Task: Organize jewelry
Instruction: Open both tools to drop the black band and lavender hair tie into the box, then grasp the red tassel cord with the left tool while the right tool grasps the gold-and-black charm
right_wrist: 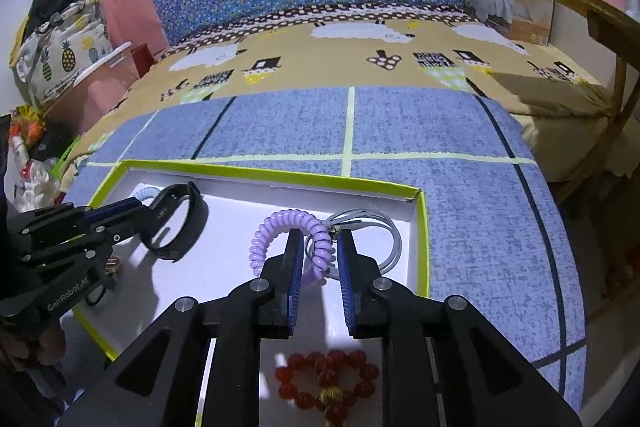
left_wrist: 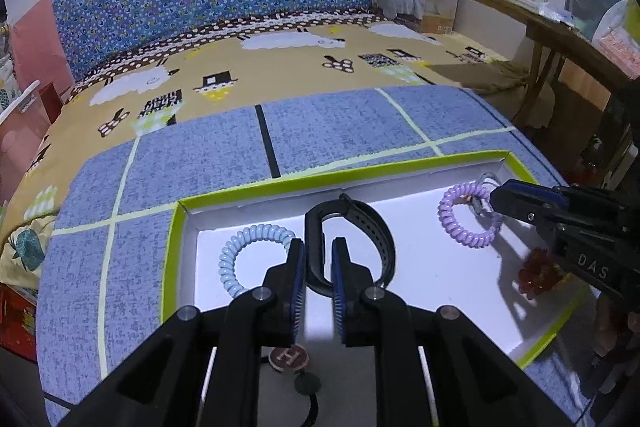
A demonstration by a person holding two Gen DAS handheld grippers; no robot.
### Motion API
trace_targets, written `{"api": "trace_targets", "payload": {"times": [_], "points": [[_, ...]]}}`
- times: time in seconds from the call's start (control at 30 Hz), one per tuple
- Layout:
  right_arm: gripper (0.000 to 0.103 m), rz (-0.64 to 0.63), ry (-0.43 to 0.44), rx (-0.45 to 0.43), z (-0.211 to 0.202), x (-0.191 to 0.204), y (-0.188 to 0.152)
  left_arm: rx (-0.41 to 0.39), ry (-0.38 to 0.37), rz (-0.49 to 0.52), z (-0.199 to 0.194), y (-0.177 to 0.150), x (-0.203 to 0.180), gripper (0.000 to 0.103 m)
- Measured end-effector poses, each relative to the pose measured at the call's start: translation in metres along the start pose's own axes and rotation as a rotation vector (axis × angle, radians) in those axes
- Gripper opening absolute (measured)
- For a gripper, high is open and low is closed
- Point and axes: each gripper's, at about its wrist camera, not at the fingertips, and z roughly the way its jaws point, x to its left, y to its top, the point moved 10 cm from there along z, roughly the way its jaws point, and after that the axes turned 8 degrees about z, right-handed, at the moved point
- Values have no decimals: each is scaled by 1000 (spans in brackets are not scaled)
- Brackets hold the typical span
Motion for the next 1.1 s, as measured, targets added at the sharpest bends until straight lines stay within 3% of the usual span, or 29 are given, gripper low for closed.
{"api": "trace_targets", "payload": {"times": [0.33,0.6,1.1], "points": [[18,-43,56,-78,-55,22,-21,-84,-19,-18,-54,-13,-7,15],[18,-61,103,-115,-102,36,-56,-144,-40,-17,-104,-42,-20,26],[18,-93,125,-179,-172,51,-122,-242,-21,-18,-173,-95,-36,27]]}}
